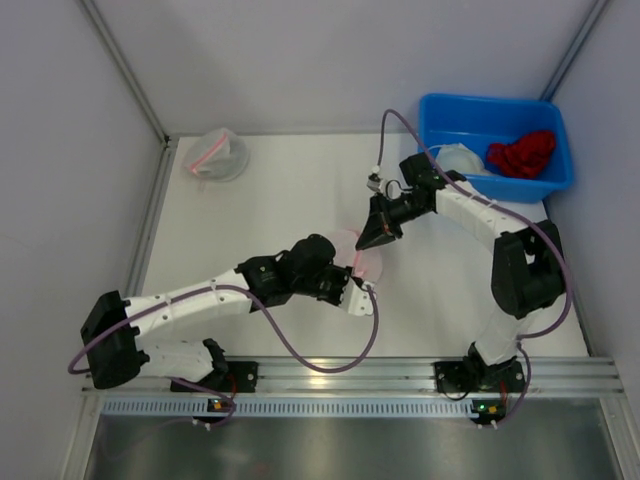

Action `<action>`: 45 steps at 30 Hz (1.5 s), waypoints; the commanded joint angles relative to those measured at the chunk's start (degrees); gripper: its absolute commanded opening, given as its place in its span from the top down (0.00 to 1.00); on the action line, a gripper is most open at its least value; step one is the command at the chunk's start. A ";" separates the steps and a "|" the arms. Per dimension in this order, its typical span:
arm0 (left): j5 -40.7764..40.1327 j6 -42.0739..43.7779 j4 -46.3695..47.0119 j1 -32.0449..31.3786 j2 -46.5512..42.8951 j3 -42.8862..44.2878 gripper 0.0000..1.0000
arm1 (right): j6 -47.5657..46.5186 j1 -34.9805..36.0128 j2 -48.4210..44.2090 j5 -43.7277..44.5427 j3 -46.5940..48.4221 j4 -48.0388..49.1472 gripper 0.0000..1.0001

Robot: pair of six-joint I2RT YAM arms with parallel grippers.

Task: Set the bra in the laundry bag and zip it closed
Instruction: Zip the zipper on the laundry bag, then move the laundry bag to the center of the board.

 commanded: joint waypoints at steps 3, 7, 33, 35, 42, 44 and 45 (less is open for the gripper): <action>4.93 -3.28 -6.08 -0.60 -2.60 -3.22 1.00 | -2.15 -3.34 3.74 0.48 7.13 3.41 1.00; 4.23 -6.44 -6.08 -0.68 -1.90 -2.79 1.00 | -3.29 -3.78 5.59 0.74 9.68 2.89 1.00; -24.16 -17.80 10.86 -0.51 14.87 4.59 0.36 | -5.31 -6.42 2.25 3.11 2.38 3.59 0.48; -24.69 -17.53 12.37 0.10 17.43 5.55 0.36 | -5.93 -7.64 0.76 3.55 3.44 0.88 0.37; -25.83 -21.21 11.58 3.70 28.41 12.84 0.36 | -12.42 -18.27 -6.44 0.92 7.30 -12.90 0.03; -26.35 -22.70 11.50 6.33 31.05 15.30 0.37 | -16.46 -23.71 -8.82 0.39 7.92 -16.17 0.01; -26.10 -23.32 11.23 7.57 33.76 16.71 0.37 | -17.61 -25.04 -9.61 0.04 8.01 -18.45 0.00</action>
